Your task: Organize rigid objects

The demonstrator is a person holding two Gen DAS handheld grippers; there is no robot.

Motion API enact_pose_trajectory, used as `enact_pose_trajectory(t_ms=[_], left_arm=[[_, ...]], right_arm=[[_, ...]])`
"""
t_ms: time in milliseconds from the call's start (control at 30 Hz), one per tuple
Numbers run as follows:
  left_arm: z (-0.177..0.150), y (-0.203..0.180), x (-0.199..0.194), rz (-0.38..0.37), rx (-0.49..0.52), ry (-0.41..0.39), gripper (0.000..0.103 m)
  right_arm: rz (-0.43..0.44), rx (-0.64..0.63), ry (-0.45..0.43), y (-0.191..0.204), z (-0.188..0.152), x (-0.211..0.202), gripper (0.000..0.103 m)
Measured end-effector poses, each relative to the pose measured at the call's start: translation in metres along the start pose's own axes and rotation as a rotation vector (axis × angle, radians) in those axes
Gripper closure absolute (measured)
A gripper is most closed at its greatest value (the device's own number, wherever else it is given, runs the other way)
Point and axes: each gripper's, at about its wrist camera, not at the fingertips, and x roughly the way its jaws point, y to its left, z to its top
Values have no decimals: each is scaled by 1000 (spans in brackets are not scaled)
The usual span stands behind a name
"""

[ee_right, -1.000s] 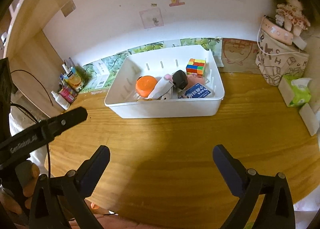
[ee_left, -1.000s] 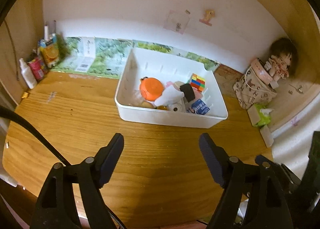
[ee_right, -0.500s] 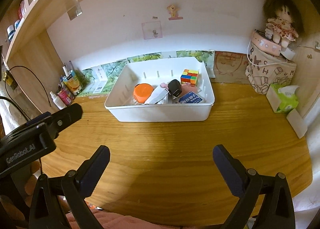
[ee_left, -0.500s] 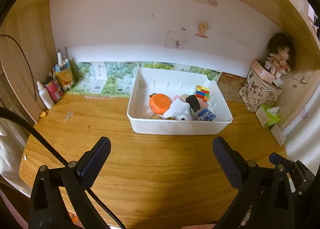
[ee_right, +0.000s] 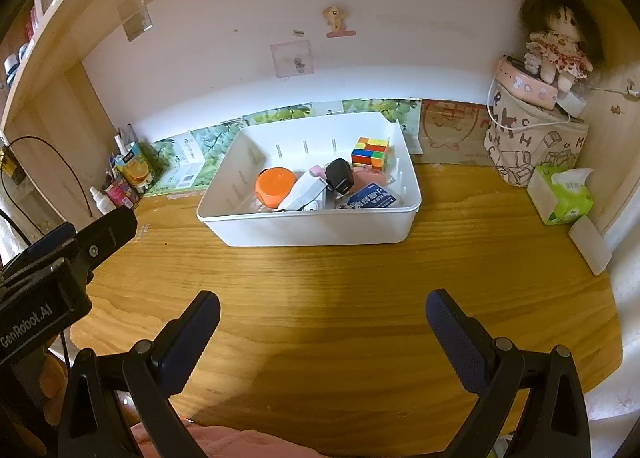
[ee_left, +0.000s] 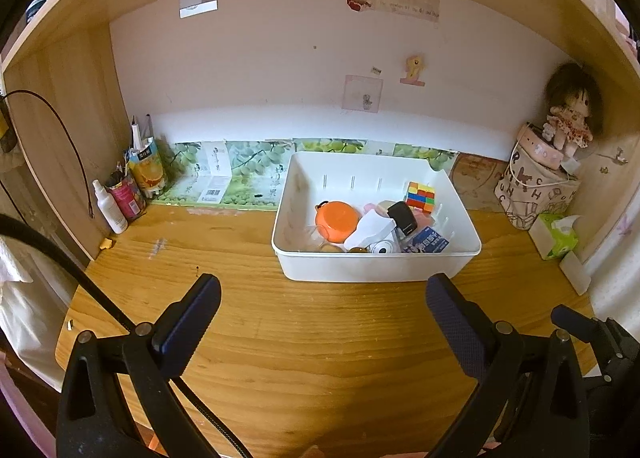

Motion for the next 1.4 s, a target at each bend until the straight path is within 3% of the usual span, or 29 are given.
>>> enact_pose_trajectory(t_ms=[1400], left_arm=[[11,-11,36,16,39,112,1]], right_arm=[[-37,-25,128,4,14,36,0]])
